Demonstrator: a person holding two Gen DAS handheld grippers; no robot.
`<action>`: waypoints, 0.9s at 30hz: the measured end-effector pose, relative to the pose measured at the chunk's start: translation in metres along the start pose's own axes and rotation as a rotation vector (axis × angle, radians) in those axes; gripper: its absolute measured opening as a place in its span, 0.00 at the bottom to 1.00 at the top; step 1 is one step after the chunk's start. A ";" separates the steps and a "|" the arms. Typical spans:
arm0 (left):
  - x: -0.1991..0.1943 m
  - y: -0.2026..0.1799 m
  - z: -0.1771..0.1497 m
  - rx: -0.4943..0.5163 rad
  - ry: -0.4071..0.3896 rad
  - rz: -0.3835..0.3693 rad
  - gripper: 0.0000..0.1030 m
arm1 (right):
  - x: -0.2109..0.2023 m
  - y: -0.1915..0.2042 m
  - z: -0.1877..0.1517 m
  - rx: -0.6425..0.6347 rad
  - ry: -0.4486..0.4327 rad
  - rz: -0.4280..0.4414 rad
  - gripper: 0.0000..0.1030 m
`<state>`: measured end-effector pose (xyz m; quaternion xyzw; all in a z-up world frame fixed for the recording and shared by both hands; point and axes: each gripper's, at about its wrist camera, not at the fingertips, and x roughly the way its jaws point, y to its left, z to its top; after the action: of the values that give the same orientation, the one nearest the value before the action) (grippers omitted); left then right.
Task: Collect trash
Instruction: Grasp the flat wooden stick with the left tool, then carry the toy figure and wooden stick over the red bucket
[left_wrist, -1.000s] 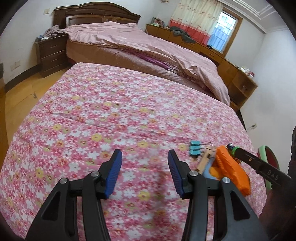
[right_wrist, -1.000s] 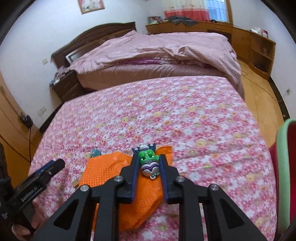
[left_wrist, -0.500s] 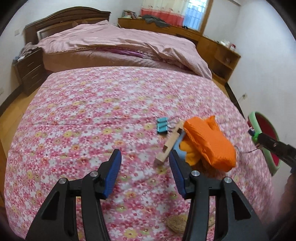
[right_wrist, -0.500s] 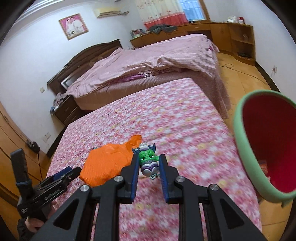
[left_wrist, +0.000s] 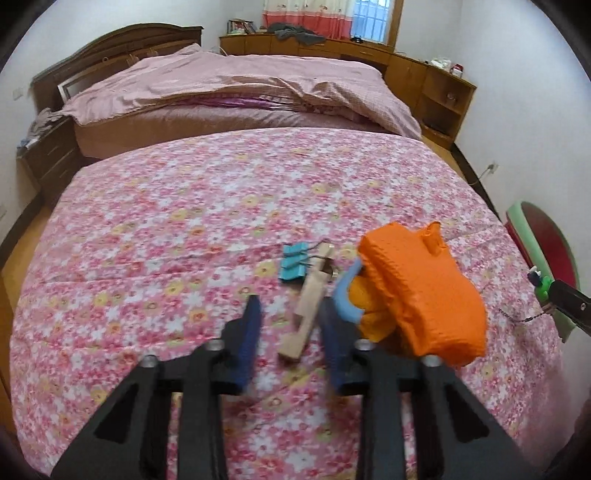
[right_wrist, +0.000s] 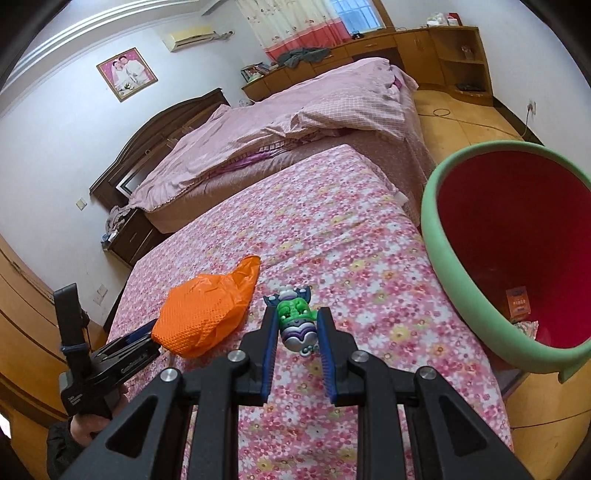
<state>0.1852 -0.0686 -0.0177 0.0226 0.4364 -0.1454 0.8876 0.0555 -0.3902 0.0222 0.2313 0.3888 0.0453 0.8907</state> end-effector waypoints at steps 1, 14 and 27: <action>-0.001 -0.001 -0.001 0.000 -0.003 -0.005 0.18 | -0.001 -0.001 -0.001 0.003 -0.001 0.002 0.23; -0.048 0.020 -0.037 -0.141 -0.017 -0.090 0.09 | -0.026 0.002 -0.010 0.014 -0.023 0.037 0.23; -0.132 0.002 -0.045 -0.164 -0.143 -0.191 0.09 | -0.074 0.021 -0.021 -0.003 -0.098 0.089 0.23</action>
<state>0.0754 -0.0278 0.0574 -0.1020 0.3827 -0.1941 0.8975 -0.0089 -0.3826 0.0690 0.2491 0.3338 0.0738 0.9061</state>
